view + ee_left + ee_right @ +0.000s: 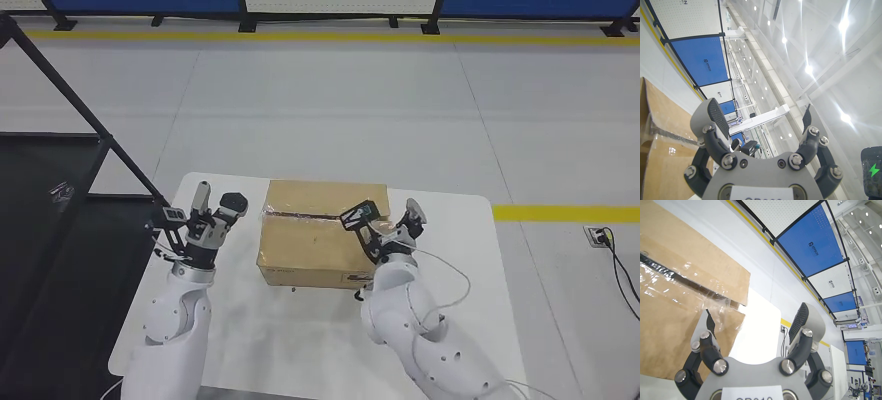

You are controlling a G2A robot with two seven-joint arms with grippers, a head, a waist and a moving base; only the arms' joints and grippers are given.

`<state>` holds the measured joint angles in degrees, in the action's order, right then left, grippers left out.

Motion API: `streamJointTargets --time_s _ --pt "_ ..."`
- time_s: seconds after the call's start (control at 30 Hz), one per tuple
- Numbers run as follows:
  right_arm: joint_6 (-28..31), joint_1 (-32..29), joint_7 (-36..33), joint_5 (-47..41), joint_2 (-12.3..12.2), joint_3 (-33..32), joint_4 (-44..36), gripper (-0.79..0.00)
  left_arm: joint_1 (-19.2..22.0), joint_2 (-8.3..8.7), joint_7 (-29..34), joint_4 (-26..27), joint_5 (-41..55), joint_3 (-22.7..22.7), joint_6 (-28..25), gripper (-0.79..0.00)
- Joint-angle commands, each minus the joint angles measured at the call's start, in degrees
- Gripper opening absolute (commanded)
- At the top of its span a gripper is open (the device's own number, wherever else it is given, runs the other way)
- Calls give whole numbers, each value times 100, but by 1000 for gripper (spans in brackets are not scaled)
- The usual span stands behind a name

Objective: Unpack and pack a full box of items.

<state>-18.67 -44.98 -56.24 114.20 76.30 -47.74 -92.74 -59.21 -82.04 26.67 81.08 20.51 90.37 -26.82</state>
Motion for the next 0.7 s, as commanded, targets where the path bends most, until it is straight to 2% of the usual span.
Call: streamJointTargets --time_s 0.0,0.1,0.37,0.67 --pt "-42 3 -40 67 32 -72 48 0 13 9 -3 -12 3 -14 1 0" --pt "-42 -32 30 111 78 -133 42 0 32 22 -12 -30 -7 -26 5 0" --pt "561 -469 569 -258 86 -481 -497 0 81 54 -56 -92 1 -62 30 0" --pt "948 -541 338 -29 177 -549 -270 0 130 79 -85 -148 19 -149 6 0"
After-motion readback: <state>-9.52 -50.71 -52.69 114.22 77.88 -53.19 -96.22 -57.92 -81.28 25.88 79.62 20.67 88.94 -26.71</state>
